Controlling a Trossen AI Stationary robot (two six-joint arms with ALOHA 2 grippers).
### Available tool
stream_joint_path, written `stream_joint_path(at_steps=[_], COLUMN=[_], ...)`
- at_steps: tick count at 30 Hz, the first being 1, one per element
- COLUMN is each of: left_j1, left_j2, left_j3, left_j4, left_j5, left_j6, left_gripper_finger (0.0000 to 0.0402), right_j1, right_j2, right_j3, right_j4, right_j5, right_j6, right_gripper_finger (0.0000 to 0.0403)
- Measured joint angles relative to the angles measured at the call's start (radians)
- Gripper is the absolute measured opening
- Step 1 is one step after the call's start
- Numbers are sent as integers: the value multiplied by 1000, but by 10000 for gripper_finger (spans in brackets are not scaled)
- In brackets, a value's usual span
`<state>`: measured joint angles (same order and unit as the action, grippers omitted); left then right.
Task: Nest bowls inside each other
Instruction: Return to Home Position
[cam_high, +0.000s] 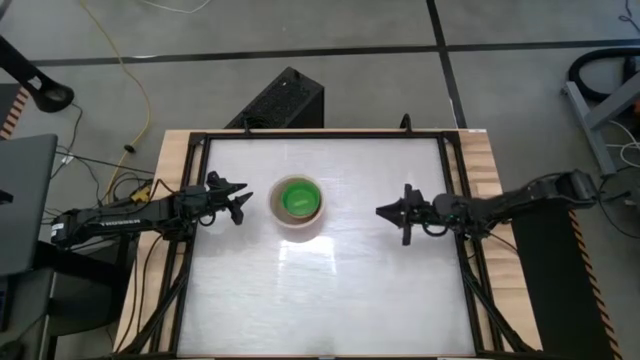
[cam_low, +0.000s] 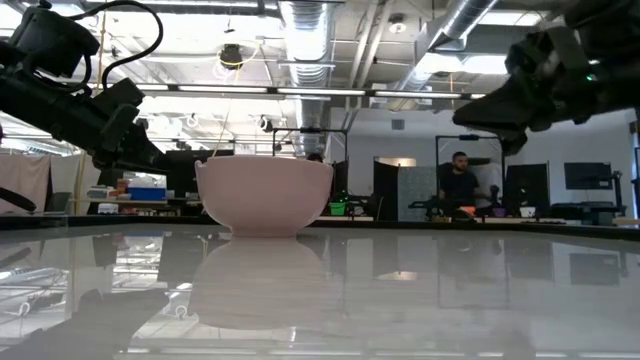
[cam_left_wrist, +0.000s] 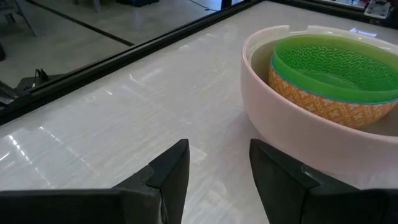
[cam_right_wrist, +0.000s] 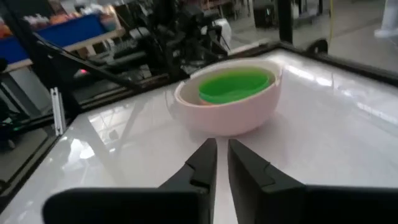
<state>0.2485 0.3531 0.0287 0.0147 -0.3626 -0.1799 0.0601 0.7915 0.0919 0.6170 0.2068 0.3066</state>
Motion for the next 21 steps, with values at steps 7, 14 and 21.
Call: stream_joint_path(at_steps=[7,14,21], left_j1=[0,0,0], left_j2=[0,0,0], left_j3=[0,0,0], left_j4=[0,0,0], left_j5=[0,1,1], left_j6=[0,0,0], left_gripper_finger=[158,158,158], right_j1=[-24,-37,-29], right_j2=[-122,-196,-276], right_j3=[-83,-83,-83], right_j4=[-6,-69,-64], right_j5=[-5,-27,-27], right_j6=[-26,-148,-229], right_gripper_finger=[28,11,13])
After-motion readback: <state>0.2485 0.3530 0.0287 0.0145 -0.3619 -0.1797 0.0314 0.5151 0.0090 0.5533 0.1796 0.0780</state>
